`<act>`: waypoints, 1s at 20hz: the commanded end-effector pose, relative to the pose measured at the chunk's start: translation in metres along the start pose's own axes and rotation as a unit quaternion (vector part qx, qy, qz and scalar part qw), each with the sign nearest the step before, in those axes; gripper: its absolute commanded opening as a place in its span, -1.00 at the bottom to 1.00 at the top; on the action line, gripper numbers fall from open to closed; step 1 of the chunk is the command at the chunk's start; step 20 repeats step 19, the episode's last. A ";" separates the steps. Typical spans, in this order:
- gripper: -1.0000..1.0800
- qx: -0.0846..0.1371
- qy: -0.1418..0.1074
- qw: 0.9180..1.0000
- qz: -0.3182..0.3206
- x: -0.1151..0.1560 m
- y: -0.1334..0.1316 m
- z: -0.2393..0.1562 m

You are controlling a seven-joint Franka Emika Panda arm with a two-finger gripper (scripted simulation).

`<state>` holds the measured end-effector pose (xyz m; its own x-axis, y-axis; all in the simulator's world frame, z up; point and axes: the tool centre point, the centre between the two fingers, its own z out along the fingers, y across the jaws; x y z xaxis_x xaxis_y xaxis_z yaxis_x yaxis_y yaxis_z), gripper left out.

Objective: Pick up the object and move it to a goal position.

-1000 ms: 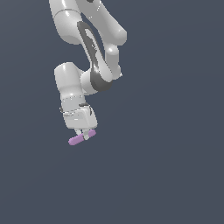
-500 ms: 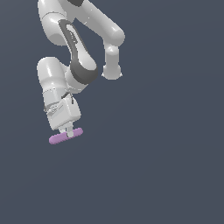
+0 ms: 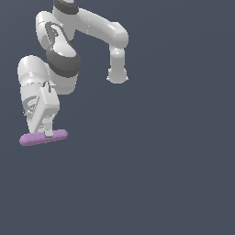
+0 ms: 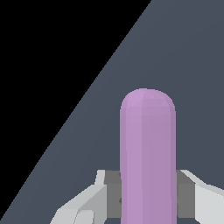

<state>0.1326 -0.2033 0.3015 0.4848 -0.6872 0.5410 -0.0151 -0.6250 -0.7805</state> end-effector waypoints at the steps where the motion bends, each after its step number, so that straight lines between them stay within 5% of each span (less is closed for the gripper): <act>1: -1.00 0.026 0.010 1.000 -0.007 0.016 -0.005 -0.007; 11: -1.00 0.097 0.033 0.994 -0.025 0.055 -0.017 -0.024; 20: -1.00 0.116 0.036 0.992 -0.029 0.064 -0.022 -0.027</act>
